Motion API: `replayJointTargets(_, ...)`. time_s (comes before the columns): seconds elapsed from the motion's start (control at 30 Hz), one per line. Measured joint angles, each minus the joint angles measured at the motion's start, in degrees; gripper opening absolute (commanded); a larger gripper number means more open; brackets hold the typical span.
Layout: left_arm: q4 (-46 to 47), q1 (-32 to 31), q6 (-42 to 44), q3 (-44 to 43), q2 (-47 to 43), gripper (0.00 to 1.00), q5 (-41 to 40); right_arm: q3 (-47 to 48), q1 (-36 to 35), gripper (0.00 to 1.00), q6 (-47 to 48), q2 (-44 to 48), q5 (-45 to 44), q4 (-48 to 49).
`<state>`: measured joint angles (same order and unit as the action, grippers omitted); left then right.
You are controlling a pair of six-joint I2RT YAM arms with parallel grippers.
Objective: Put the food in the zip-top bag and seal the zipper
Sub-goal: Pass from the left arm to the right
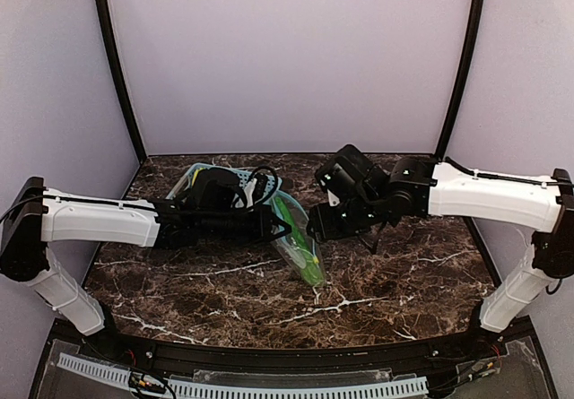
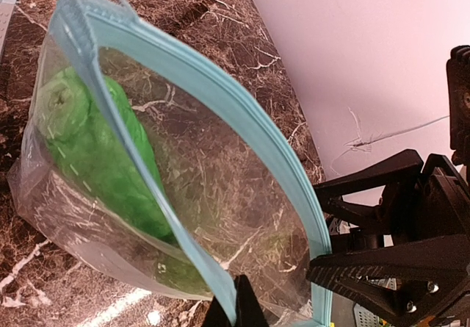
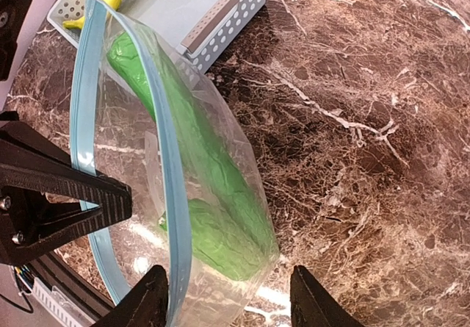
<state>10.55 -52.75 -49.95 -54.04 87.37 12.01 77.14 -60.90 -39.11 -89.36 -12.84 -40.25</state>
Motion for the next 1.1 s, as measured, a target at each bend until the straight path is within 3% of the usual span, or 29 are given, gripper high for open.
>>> replayJointTargets(0.43, -0.4, 0.0, 0.1, 0.0, 0.0, 0.01, 0.2, 2.2, 0.0, 0.12, 1.4, -4.3, -0.3, 0.5)
replayJointTargets(0.6, -2.3, 0.0, 0.9, 0.1, -0.3, 0.01, -1.2, 2.7, 0.2, 0.01, 0.8, -4.4, -1.4, 0.3)
replayJointTargets(0.8, -5.5, 0.0, 1.4, 2.7, -4.7, 0.01, -4.7, 2.5, 1.4, 0.00, -1.1, -3.4, -2.8, -1.0)
replayJointTargets(0.87, -5.7, 0.0, 1.5, 2.8, -5.3, 0.05, -5.0, 2.4, 1.6, 0.00, -1.6, -3.0, -2.9, -1.1)
replayJointTargets(0.93, -5.8, 0.0, 1.6, 2.8, -5.3, 0.16, -5.1, 2.4, 1.6, 0.00, -2.0, -2.5, -2.9, -1.2)
replayJointTargets(1.1, -5.9, 0.0, 2.6, 3.0, -5.3, 0.53, -4.3, 2.4, 1.7, 0.00, -2.6, -2.3, -3.1, -2.2)
